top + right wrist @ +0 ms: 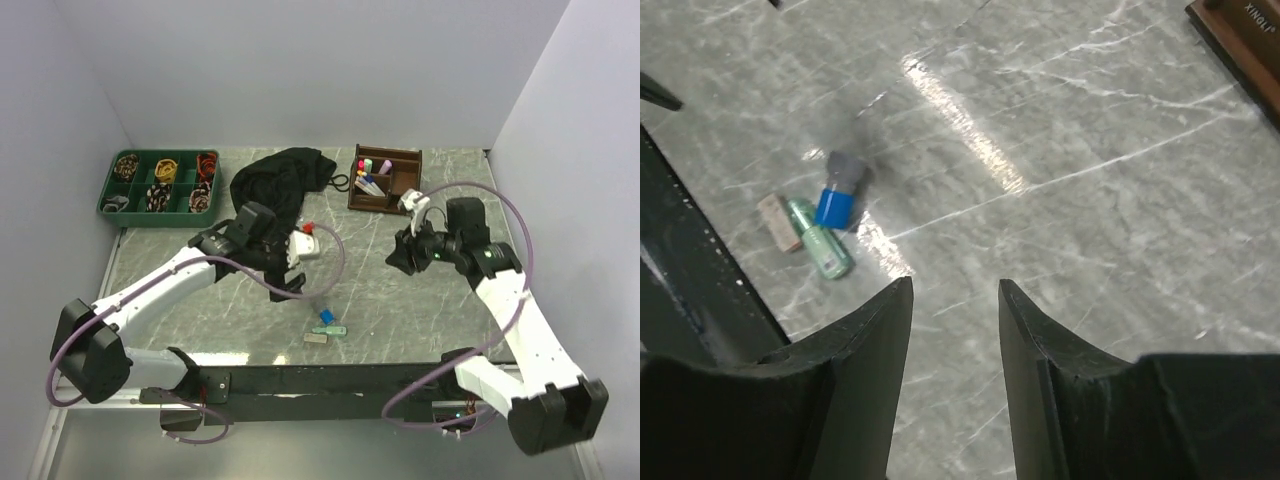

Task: Sort the stationery into containers
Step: Pick up the stationery from the center of the board.

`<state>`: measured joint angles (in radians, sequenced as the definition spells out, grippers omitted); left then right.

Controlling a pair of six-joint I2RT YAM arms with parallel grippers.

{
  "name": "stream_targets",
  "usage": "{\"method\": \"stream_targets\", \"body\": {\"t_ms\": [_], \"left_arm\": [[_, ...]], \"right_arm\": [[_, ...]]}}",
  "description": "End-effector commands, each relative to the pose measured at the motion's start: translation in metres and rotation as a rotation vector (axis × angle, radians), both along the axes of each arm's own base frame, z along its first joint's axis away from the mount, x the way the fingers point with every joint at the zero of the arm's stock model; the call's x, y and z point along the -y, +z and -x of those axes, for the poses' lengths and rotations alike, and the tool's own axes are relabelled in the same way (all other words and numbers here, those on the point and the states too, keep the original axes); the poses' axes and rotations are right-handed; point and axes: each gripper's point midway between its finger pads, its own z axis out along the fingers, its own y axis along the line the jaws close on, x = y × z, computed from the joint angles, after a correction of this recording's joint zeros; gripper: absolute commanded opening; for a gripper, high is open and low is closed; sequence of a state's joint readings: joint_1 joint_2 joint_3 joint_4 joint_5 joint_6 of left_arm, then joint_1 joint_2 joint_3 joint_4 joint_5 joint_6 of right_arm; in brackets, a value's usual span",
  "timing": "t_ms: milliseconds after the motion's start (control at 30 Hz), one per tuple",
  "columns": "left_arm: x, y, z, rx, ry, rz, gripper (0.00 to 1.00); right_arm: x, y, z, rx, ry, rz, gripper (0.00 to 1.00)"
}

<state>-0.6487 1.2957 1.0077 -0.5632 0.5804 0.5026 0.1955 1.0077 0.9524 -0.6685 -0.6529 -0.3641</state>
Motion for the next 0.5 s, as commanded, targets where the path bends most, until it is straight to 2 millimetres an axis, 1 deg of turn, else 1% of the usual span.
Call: {"method": "stream_targets", "body": {"t_ms": [0, 33, 67, 133, 167, 233, 267, 300, 333, 367, 433, 467], "left_arm": [[0.015, -0.015, 0.004, 0.191, -0.261, -0.017, 0.89], [0.017, -0.024, 0.007, 0.194, -0.287, -0.013, 0.89], [0.019, -0.032, 0.005, 0.211, -0.319, -0.016, 0.88], [0.024, -0.044, 0.003, 0.229, -0.36, -0.012, 0.86], [0.027, -0.054, 0.005, 0.249, -0.442, -0.003, 0.85], [0.032, -0.058, 0.005, 0.254, -0.481, 0.02, 0.83], [0.039, -0.06, 0.006, 0.257, -0.522, 0.05, 0.83], [0.041, -0.062, 0.009, 0.264, -0.56, 0.063, 0.82], [0.042, -0.064, 0.011, 0.274, -0.599, 0.071, 0.81], [0.046, -0.067, 0.008, 0.298, -0.635, 0.082, 0.8], [0.053, -0.07, 0.004, 0.296, -0.636, 0.097, 0.78], [0.058, -0.072, -0.003, 0.296, -0.642, 0.093, 0.77]], "right_arm": [[-0.001, 0.019, 0.021, 0.048, -0.035, -0.07, 0.47], [-0.001, 0.024, 0.027, 0.08, -0.035, -0.084, 0.47], [-0.002, 0.026, 0.032, 0.088, -0.03, -0.095, 0.47], [0.001, 0.028, 0.038, 0.101, -0.04, -0.094, 0.47], [0.002, 0.032, 0.041, 0.116, -0.043, -0.097, 0.47], [0.003, 0.03, 0.051, 0.095, -0.029, -0.093, 0.48], [0.002, 0.031, 0.056, 0.097, -0.015, -0.097, 0.48], [0.0, 0.028, 0.064, 0.072, 0.01, -0.106, 0.48], [-0.001, 0.026, 0.067, 0.063, 0.015, -0.108, 0.48], [-0.001, 0.026, 0.069, 0.062, 0.02, -0.108, 0.48], [0.0, 0.025, 0.069, 0.056, 0.003, -0.111, 0.48], [0.001, 0.026, 0.068, 0.065, -0.001, -0.109, 0.48]]}}
